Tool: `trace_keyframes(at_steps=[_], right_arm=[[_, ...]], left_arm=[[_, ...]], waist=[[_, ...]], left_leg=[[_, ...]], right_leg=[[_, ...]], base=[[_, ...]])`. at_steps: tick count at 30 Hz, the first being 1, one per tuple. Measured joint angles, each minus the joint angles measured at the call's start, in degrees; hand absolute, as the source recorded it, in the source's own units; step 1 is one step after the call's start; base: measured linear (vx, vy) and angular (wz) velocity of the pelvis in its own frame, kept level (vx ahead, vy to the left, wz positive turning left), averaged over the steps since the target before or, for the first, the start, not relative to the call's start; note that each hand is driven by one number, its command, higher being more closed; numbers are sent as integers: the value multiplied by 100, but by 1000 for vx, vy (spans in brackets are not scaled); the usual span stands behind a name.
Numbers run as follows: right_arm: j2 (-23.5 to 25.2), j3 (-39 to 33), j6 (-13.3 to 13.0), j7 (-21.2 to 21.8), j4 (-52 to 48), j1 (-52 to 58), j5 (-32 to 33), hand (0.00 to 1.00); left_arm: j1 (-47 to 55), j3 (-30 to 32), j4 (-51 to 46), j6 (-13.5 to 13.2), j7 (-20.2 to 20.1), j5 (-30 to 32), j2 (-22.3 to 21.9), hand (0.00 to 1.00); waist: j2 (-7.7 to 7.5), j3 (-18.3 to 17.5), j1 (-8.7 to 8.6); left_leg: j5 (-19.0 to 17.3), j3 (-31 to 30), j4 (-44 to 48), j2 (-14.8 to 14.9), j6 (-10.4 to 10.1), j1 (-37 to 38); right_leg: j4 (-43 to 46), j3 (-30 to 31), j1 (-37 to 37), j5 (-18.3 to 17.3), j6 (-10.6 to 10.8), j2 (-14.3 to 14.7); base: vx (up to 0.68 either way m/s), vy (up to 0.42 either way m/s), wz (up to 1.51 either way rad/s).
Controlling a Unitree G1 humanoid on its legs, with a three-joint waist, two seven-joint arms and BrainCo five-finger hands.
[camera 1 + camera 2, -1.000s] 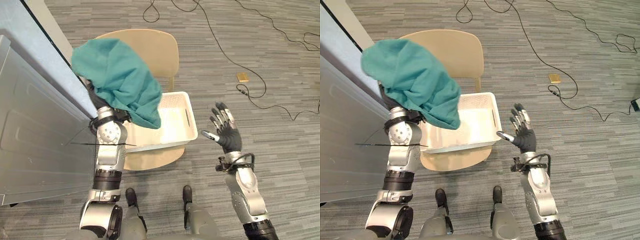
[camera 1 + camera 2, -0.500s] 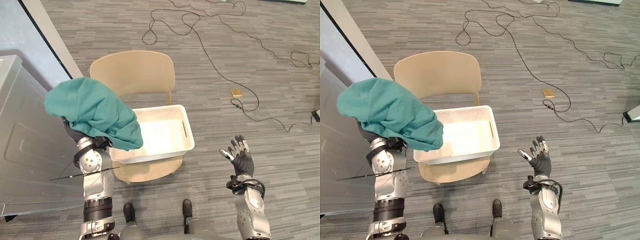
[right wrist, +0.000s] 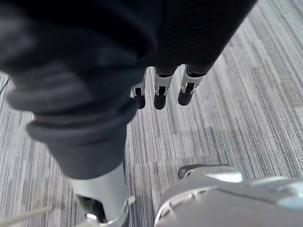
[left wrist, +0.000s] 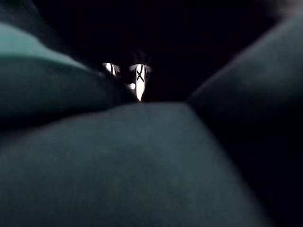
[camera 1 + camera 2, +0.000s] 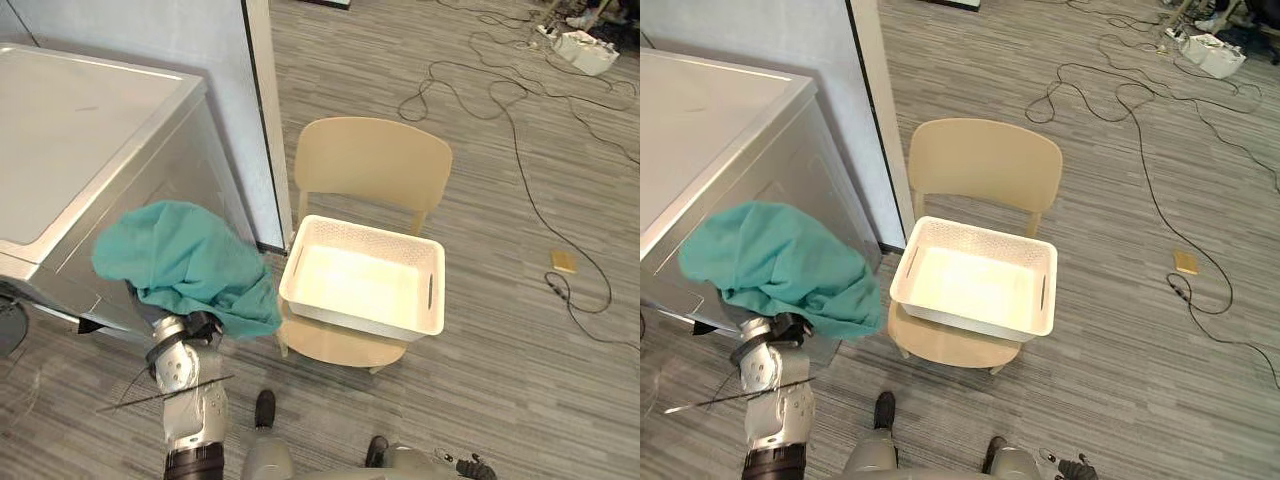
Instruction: Pick up the laundry basket with both hands and put the clothes into the washing machine.
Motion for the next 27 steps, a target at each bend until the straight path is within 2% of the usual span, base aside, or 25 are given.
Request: trace_keyframes(at_steps=[1, 2, 3, 4, 6, 7, 10, 11, 13, 15, 16, 17, 18, 19, 20, 21, 22, 23, 25, 26, 27], right_arm=[[-4, 28, 0, 33, -33, 39, -25, 0], [-2, 35, 4, 42, -106, 105, -27, 0], [48, 31, -3, 51, -203, 262, -25, 0], [51, 25, -5, 65, -250, 304, -24, 0], [104, 20, -4, 156, -307, 447, -24, 0], [195, 13, 10, 159, -303, 425, -22, 0], [155, 195, 10, 144, -316, 427, -21, 0], [152, 313, 10, 143, -316, 436, -21, 0], [114, 418, 20, 194, -315, 430, -22, 0], [111, 455, 42, 266, -315, 426, -23, 0], [113, 480, 40, 270, -314, 424, -22, 0], [117, 539, 64, 280, -296, 396, -21, 0], [114, 537, 67, 279, -297, 393, -17, 0], [92, 536, 67, 273, -298, 410, -16, 0], [94, 536, 65, 272, -302, 420, -16, 0], [73, 596, 65, 271, -307, 404, -18, 0], [5, 700, 70, 268, -308, 360, -18, 0], [-94, 866, 69, 236, -348, 360, -27, 0], [-148, 1017, 68, 200, -381, 349, -56, 0], [-146, 1028, 73, 165, -415, 366, -206, 0], [-131, 1029, 81, 149, -417, 375, -261, 0]], left_arm=[[38, -46, -22, 2, -36, 0, -51, 100], [161, -141, -145, 16, -111, 2, -119, 100], [223, -287, -239, 16, -225, 3, -209, 100], [242, -342, -283, 17, -248, 2, -250, 100], [249, -398, -399, 29, -345, 0, -257, 100], [217, -389, -456, 35, -349, -2, -211, 100], [269, -415, -456, 76, -342, -5, -204, 100], [271, -412, -456, 76, -337, 4, -234, 100], [280, -403, -443, 71, -341, 6, -265, 100], [423, -409, -350, 59, -355, 8, -305, 100], [470, -413, -313, 62, -362, 8, -304, 100], [617, -424, -281, 73, -373, 8, -295, 100], [710, -462, -258, 84, -379, 12, -285, 100], [827, -534, -250, 99, -410, 15, -277, 100], [855, -561, -250, 102, -442, 16, -275, 100], [855, -601, -255, 111, -470, 17, -275, 100], [853, -640, -241, 115, -469, 17, -272, 100], [933, -792, -239, 140, -469, 16, -269, 100], [1047, -900, -291, 152, -477, 13, -270, 100], [1063, -1012, -327, 193, -486, 16, -271, 100], [1047, -1053, -338, 206, -505, 16, -264, 100]], waist=[[6, -4, 6], [84, -34, -24], [111, -45, -31], [179, -75, -37], [187, -179, -81], [59, -146, -117], [56, -99, -68], [31, -91, -75], [33, -81, -48], [5, -99, -24], [-12, -111, -10], [-41, -132, 6], [-60, -179, 7], [-1, -226, 48], [-17, -257, 103], [-40, -277, 305], [6, -253, 327], [90, -230, 318], [120, -215, 308], [135, -186, 255], [45, -137, 264]], left_leg=[[-36, 132, 558, 123, 6, -106], [-389, 206, 1475, 320, -108, -128], [-787, 215, 2011, 460, -193, -79], [-885, 210, 2131, 482, -235, -47], [-1170, 204, 1945, 413, -633, 60], [-1218, 272, 1895, 292, -662, 40], [-1246, 257, 1871, 9, -525, -79], [-1214, 176, 1791, -138, -430, -75], [-1125, 124, 1703, -200, -276, -58], [-905, -27, 1492, -363, -146, -30], [-841, -92, 1417, -440, -141, -39], [-694, -203, 1291, -603, -121, -73], [-598, -357, 1277, -691, -111, -130], [-412, -516, 1163, -825, -128, -263], [-318, -554, 1047, -854, -151, -306], [-66, -654, 862, -958, -149, -457], [124, -792, 750, -989, -171, -583], [450, -1054, 431, -1034, -132, -628], [593, -1094, 205, -1035, 13, -679], [350, -708, 229, -912, 344, -759], [213, -254, 389, -788, 539, -821]], right_leg=[[23, -27, 33, 3, -1, -11], [81, -106, 178, 3, -2, 15], [176, -137, 288, 3, -1, 32], [224, -121, 329, 1, 2, 37], [233, -93, 349, 42, 80, 7], [200, -75, 249, 217, 132, -162], [179, -24, 177, 557, 47, -320], [238, 148, 178, 593, -2, -383], [599, 447, 119, 540, 18, -371], [1939, 945, -5, 73, 237, -98], [2066, 1054, 13, -56, 284, -3], [1990, 1383, 118, -346, 303, 138], [1745, 1647, 264, -502, 431, 221], [1325, 1791, 413, -728, 312, 282], [1129, 1830, 446, -847, 233, 273], [789, 1867, 512, -1102, 125, 271], [708, 1835, 464, -1251, 106, 319], [868, 1545, 345, -1276, 26, 369], [975, 1106, 351, -1302, -23, 355], [913, 632, 491, -1263, -79, 245], [853, 456, 554, -1233, -118, 192]], base=[[60, -2, 17], [41, 43, -1], [10, 115, -9], [-53, 193, -19], [-69, 205, -13], [-103, 229, -7], [-185, 220, 14], [-132, 129, 49], [-120, 63, 62], [-111, -48, 87], [-71, -135, 87], [-34, -123, 84], [-32, -151, 108], [-29, -113, 81], [-98, -188, 66], [-117, -168, 50], [-199, -231, 93], [-164, -154, 98], [-145, -120, 121], [-113, -74, 145], [-113, -70, 168]])
